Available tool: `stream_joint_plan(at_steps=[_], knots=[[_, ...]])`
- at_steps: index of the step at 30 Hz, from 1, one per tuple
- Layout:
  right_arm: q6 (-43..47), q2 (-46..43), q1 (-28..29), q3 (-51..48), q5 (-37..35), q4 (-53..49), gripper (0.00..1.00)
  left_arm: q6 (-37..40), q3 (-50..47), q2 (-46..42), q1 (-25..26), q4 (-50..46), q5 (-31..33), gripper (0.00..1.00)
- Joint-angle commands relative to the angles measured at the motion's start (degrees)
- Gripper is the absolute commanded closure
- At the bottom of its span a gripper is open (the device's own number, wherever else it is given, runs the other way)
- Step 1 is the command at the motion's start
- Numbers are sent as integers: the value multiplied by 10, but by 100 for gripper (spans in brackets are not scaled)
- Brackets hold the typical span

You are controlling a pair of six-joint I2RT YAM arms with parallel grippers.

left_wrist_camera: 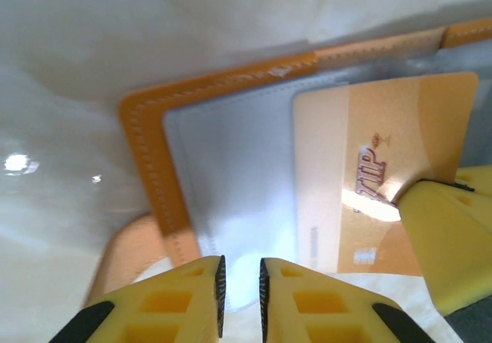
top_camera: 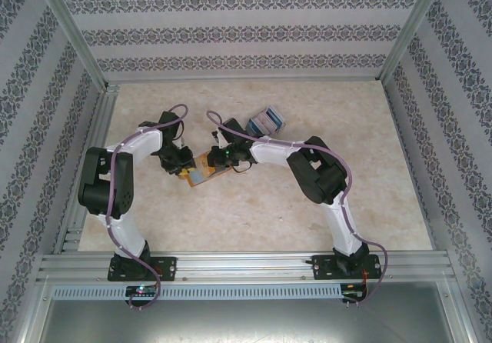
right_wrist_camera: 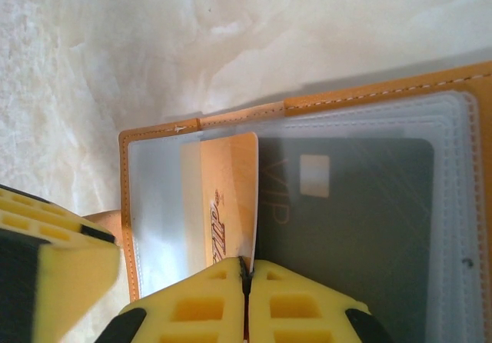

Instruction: Put the credit cards into the card holder

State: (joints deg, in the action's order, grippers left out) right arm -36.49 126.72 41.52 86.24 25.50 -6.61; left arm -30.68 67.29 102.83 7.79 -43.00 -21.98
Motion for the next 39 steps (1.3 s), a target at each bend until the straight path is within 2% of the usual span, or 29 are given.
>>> stream_joint_plan(at_steps=[1,8,11,15,18,24,35,39], knots=[[20,34,6,-8,-34,-69,92,30,9,-14,-5,-49,51,79],[28,27,11,-9,-45,-79,92,32,-37,3,-16,-9,64,85],[35,24,13,-1,-49,-92,91,29,-43,16,-16,3,43,90],[69,25,30,35,-96,-146,91,32,-51,16,-16,6,46,94],[94,36,44,73,-120,-191,90,31,-56,11,-16,11,41,94],[102,56,57,109,-120,-214,88,29,-57,10,-16,13,38,94],[103,72,62,131,-107,-225,85,29,-61,17,-16,23,23,95],[107,69,63,138,-107,-236,81,27,-60,14,-16,23,22,95]])
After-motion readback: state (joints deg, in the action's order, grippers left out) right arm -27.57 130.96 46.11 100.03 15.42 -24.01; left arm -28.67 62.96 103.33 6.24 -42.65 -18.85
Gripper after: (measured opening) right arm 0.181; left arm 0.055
